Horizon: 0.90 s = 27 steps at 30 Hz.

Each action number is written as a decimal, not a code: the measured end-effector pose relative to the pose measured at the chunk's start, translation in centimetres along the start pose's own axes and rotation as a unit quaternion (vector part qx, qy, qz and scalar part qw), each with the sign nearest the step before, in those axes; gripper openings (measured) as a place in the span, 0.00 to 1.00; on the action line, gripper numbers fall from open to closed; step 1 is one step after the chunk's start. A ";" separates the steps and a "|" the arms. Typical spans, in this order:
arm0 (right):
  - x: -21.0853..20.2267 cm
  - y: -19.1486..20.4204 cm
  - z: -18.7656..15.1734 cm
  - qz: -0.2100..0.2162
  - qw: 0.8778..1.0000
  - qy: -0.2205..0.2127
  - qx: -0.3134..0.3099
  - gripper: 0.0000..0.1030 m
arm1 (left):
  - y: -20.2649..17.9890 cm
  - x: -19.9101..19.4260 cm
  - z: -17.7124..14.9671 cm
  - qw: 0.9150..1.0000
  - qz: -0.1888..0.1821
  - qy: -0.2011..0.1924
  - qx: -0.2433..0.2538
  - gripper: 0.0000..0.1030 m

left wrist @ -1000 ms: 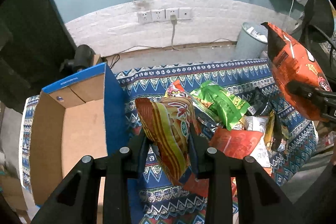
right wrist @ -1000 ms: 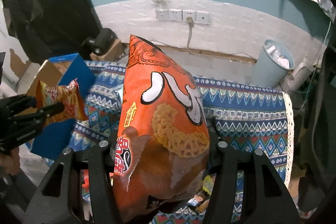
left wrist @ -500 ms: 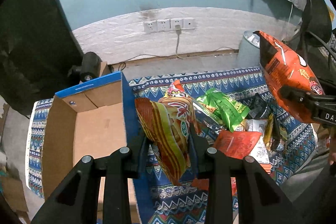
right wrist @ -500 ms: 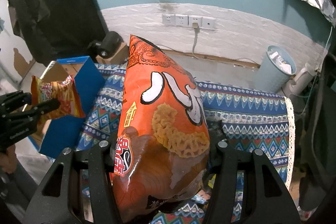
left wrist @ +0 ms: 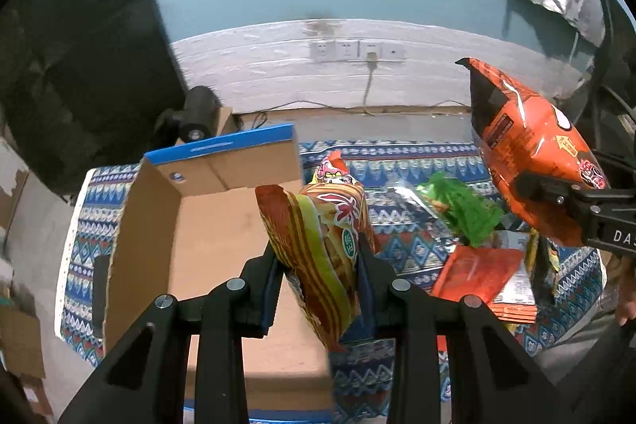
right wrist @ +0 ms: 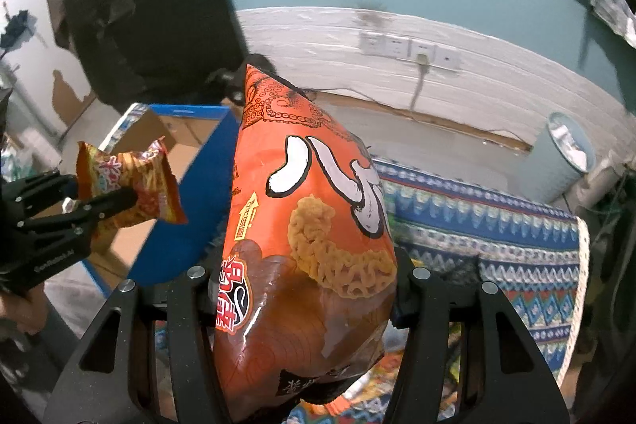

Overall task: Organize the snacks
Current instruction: 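Carry both bags over the cardboard box with both tools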

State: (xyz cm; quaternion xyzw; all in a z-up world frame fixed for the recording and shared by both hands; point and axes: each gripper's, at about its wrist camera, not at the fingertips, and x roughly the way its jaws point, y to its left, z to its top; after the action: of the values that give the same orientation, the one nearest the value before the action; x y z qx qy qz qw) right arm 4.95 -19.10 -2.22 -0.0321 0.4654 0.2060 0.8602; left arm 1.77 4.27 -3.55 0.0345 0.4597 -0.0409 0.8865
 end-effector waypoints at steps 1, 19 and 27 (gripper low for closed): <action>0.4 0.7 0.3 0.006 1.000 0.002 -0.004 0.55 | 0.6 0.1 -0.1 1.000 0.003 0.002 -0.004 0.33; 6.1 11.6 4.0 0.071 0.994 0.038 -0.074 0.55 | 9.6 0.7 -2.7 0.996 0.037 0.020 -0.079 0.33; 9.0 15.6 4.7 0.081 0.990 0.063 -0.098 0.55 | 12.5 1.4 -3.8 0.993 0.048 0.038 -0.103 0.33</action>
State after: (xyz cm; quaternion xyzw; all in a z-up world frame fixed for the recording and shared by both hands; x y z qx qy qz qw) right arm 6.98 -0.74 -4.74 -0.0915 0.4976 0.3171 0.8022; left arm 0.76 17.03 -6.57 -0.0336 0.4923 0.0502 0.8683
